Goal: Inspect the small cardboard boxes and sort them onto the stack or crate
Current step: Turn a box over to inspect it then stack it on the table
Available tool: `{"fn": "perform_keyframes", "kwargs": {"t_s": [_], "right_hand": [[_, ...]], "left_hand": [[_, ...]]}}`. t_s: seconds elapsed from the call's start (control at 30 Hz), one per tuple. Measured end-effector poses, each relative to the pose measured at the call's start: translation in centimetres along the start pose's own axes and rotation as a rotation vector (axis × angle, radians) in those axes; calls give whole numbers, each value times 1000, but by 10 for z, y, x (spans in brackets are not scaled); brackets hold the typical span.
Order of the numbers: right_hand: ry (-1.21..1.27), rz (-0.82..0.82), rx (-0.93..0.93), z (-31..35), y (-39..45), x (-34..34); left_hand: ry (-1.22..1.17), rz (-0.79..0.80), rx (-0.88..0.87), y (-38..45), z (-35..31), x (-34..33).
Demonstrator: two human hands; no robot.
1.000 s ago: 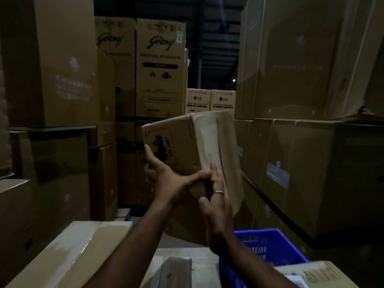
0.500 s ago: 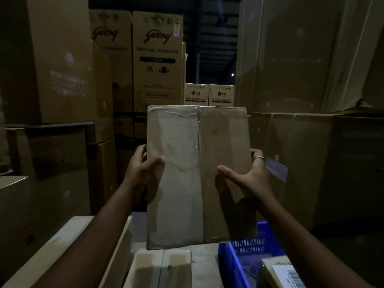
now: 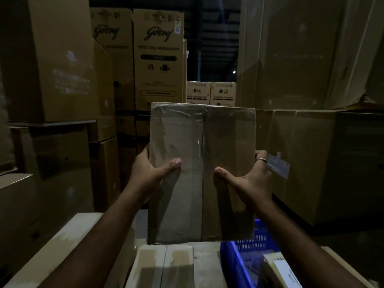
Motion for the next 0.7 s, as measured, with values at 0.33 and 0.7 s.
{"fn": "perform_keyframes", "kwargs": {"t_s": [0.33, 0.7], "right_hand": [[673, 240, -204, 10, 4, 8], [437, 307, -330, 0, 19, 12]], "left_hand": [[-89, -4, 48, 4, 0, 21], [267, 14, -74, 30, -3, 4]]}}
Point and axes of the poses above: each hand's wrist, its own y-axis towards the middle knuckle, its own x-axis out of the back of the hand, z = x × y, the point moved 3 cm from there along y, towards the middle knuckle, and after that the axes turned 15 degrees about y, right-handed, at the moved point
